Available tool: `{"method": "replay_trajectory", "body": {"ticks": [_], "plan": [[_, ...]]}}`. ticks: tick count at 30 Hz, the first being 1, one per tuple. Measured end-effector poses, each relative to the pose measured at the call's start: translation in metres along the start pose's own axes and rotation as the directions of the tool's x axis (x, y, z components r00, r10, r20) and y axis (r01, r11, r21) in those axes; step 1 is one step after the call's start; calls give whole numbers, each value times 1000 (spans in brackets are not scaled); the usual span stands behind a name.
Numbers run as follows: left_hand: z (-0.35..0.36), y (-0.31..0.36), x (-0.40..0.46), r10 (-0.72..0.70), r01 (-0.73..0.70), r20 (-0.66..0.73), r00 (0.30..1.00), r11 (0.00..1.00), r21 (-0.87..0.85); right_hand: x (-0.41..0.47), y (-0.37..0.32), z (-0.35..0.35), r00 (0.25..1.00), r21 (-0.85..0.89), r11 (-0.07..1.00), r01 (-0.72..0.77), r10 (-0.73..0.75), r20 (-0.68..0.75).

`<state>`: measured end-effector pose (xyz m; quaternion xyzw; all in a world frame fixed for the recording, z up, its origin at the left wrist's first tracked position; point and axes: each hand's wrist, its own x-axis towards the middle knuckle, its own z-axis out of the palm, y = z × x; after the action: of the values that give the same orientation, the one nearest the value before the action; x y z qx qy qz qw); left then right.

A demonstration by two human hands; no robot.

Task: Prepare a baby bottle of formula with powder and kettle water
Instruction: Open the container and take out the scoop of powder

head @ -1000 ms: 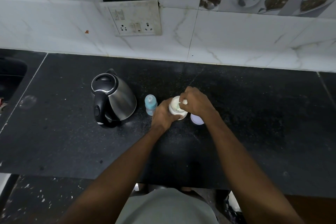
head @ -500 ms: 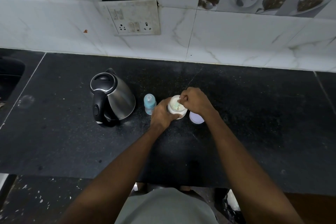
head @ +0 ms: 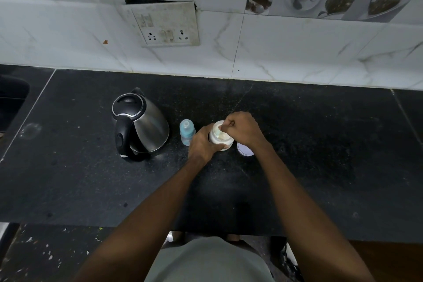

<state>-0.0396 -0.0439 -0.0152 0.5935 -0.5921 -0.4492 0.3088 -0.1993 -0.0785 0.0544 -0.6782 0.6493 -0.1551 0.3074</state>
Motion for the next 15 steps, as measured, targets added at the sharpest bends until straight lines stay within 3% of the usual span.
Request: {"method": "replay_trajectory", "body": {"ticks": [6,11,15], "plan": [[0,3,-2,-11,11,-4,1000,1000,-20,0,-11,4,997,-64,996,63,-60,40],[0,4,-2,-11,11,-1,1000,1000,-26,3,-8,-9,973,-154,970,186,-160,165],[0,3,-1,-15,15,-20,1000,1000,-16,9,-1,-20,968,-209,962,176,-131,214]]}}
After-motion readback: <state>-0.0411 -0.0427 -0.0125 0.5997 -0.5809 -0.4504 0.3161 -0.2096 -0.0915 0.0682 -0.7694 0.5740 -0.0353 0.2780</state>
